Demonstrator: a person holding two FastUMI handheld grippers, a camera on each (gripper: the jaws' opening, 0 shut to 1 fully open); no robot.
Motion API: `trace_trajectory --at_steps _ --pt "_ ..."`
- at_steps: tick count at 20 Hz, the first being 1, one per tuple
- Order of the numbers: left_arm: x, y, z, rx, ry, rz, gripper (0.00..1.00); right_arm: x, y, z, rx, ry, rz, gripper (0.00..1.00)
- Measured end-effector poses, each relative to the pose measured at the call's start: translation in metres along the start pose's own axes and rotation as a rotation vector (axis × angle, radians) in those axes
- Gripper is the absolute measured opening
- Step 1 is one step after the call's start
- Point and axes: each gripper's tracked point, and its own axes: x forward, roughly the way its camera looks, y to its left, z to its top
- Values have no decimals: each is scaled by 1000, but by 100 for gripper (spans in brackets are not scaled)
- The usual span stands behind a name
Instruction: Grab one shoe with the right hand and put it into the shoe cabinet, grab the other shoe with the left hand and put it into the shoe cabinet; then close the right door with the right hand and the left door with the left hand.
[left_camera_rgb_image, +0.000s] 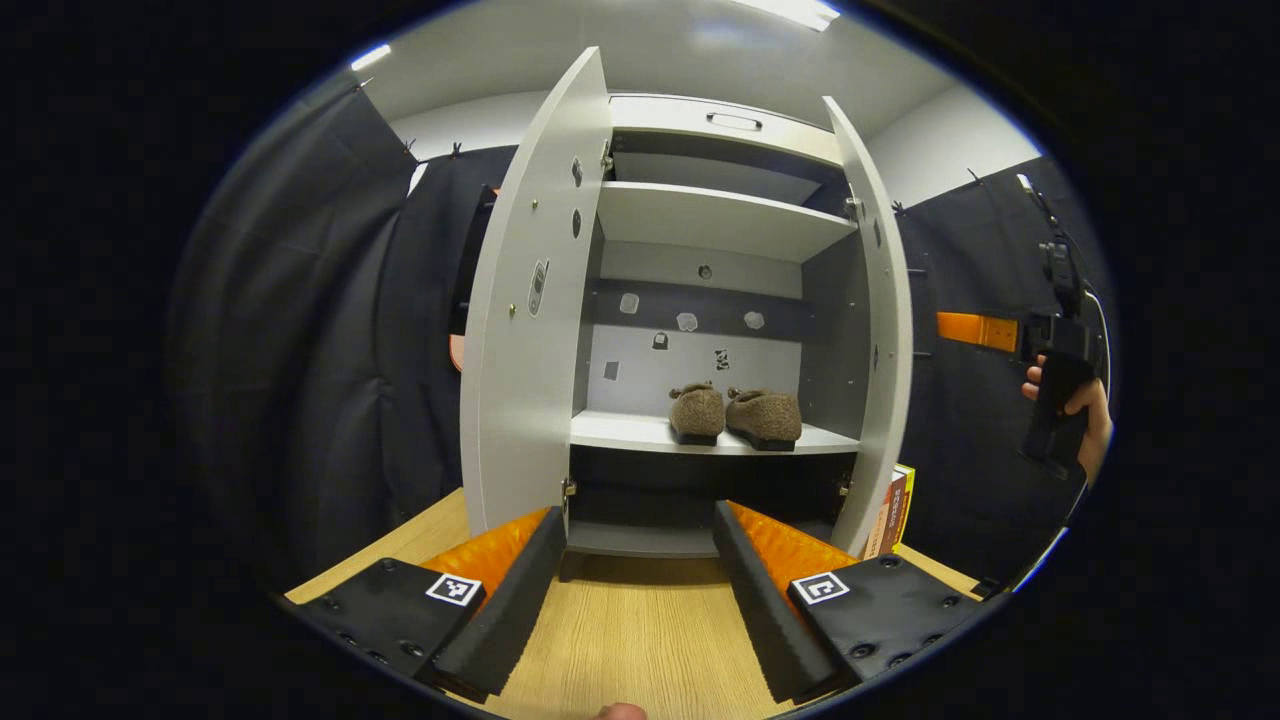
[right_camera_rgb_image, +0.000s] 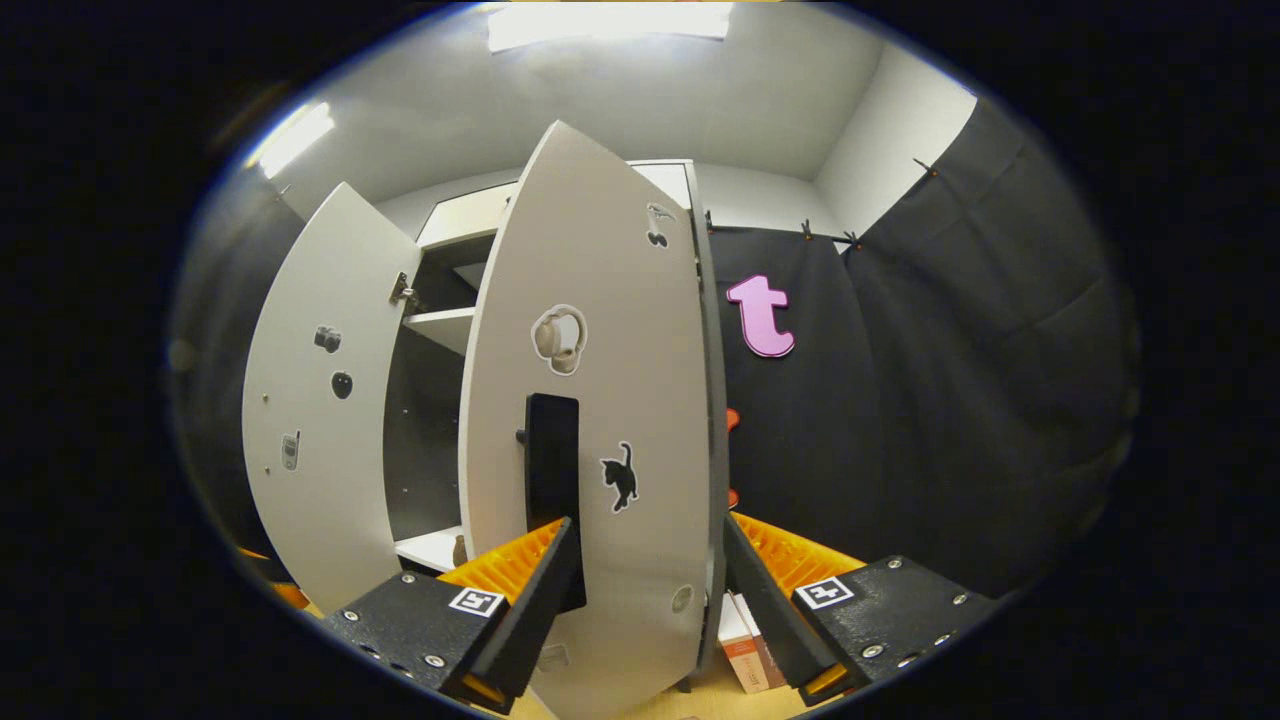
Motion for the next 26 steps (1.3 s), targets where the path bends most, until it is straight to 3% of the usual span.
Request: trace_trajectory --at_steps 1,3,9,26 --pt "1 1 0 1 2 1 97 4 10 -4 -2 7 18 97" --pt "0 1 -2 3 3 3 94 14 28 -13 -6 25 53 92" --pt "-1 3 -2 20 -8 22 97 43 57 -29 33 48 103 92" --pt "-2 15 2 16 -29 56 94 122 83 -40 18 84 58 91"
